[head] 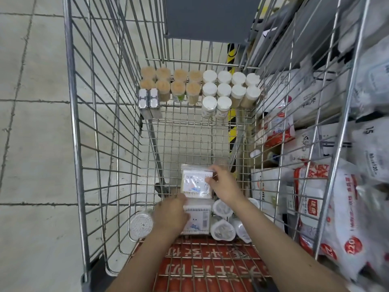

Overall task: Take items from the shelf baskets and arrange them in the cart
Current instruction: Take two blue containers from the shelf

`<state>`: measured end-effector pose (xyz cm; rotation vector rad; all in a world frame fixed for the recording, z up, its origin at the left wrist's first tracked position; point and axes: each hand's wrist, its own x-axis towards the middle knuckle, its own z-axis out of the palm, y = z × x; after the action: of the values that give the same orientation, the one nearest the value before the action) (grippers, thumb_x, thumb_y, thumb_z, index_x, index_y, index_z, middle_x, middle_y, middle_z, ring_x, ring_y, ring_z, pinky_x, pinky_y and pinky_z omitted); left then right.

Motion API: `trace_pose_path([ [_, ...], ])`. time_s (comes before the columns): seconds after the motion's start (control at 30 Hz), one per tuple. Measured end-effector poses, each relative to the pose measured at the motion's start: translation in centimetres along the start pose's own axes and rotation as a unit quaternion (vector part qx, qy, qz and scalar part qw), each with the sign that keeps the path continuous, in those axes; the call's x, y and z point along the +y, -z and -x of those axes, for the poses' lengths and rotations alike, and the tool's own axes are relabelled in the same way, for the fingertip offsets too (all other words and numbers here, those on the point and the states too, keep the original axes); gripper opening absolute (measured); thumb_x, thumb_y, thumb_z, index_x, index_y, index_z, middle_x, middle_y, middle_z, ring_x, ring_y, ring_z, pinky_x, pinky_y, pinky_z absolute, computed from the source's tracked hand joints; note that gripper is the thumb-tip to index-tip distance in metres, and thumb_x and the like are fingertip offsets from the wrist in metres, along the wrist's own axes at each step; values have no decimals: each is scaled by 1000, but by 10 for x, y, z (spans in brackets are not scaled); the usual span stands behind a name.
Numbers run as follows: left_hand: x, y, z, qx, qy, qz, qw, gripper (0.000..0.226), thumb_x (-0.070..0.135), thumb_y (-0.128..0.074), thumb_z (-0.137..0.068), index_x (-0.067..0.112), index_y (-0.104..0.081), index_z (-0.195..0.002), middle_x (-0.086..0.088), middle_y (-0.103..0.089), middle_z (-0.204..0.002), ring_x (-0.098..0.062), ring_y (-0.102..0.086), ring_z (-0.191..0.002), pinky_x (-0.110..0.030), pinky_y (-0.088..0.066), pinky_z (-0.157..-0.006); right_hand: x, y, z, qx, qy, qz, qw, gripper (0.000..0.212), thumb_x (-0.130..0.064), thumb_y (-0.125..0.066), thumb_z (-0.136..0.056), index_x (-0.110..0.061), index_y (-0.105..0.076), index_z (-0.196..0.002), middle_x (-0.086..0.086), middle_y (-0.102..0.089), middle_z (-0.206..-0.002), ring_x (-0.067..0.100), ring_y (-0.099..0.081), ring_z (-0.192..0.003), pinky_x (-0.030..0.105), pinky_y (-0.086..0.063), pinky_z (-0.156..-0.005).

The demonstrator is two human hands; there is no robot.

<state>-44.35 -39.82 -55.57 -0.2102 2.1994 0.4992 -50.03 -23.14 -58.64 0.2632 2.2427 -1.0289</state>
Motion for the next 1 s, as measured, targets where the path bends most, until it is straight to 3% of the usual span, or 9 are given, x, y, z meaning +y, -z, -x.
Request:
trace_pose_path([
  [0.1,-2,-6,0,2,-8,-58,998,35,30,-63,-85,24,-55,-118,1,-53,-117,-20,-53,-110,-47,-43,-99,0,-4,1,-5,17,66,998,39,-16,-58,-94,-14,-53,-132,5,-47,-128,23,-54,-112,32,-42,-97],
  [0.27,-3,-13,1,38,11,-91,995,49,32,-61,-87,16,-43,-129,-1,-49,-127,-19,-46,-119,-37,-39,-102,3,-10,6,19,13,107,994,47,-19,-57,-94,-18,-44,-139,2,-41,-135,21,-51,-115,36,-48,-89],
  [0.43,-5,-3,5,30,17,-125,992,49,39,-57,-86,15,-46,-128,-3,-50,-129,-21,-44,-122,-34,-37,-101,-1,-1,21,55,9,90,994,47,-18,-55,-95,-15,-42,-140,6,-44,-136,23,-54,-117,41,-49,-90],
  [0.57,-9,16,20,12,18,-106,994,44,37,-52,-91,14,-48,-127,-5,-53,-128,-22,-47,-119,-36,-40,-98,-7,16,53,71,8,87,994,44,-16,-54,-94,-21,-47,-137,5,-47,-134,25,-52,-118,31,-45,-92],
  [0.63,-10,32,33,2,1,-105,994,45,38,-50,-93,14,-46,-131,-7,-53,-131,-24,-47,-120,-35,-42,-96,-13,24,78,80,9,85,993,37,-16,-54,-95,-17,-52,-131,4,-50,-133,24,-53,-117,25,-41,-88],
  [0.8,-9,86,95,-1,-92,-99,991,48,36,-46,-98,16,-39,-141,-9,-45,-142,-25,-40,-130,-34,-37,-104,-40,34,168,106,-14,77,991,45,-19,-54,-94,-18,-44,-138,4,-53,-133,21,-55,-112,29,-43,-88],
  [0.9,-12,119,130,6,-153,-128,980,45,38,-46,-98,21,-43,-139,-3,-48,-140,-18,-47,-125,-26,-37,-96,-58,27,226,108,-25,55,992,42,-27,-52,-95,-25,-44,-136,1,-55,-130,19,-54,-115,35,-46,-93],
  [1.0,-3,148,155,8,-202,-161,966,43,38,-48,-97,24,-45,-137,4,-48,-141,-13,-50,-121,-21,-37,-93,-69,28,273,170,-27,44,984,40,-34,-49,-96,-26,-47,-135,-3,-57,-127,16,-53,-117,35,-44,-98],
])
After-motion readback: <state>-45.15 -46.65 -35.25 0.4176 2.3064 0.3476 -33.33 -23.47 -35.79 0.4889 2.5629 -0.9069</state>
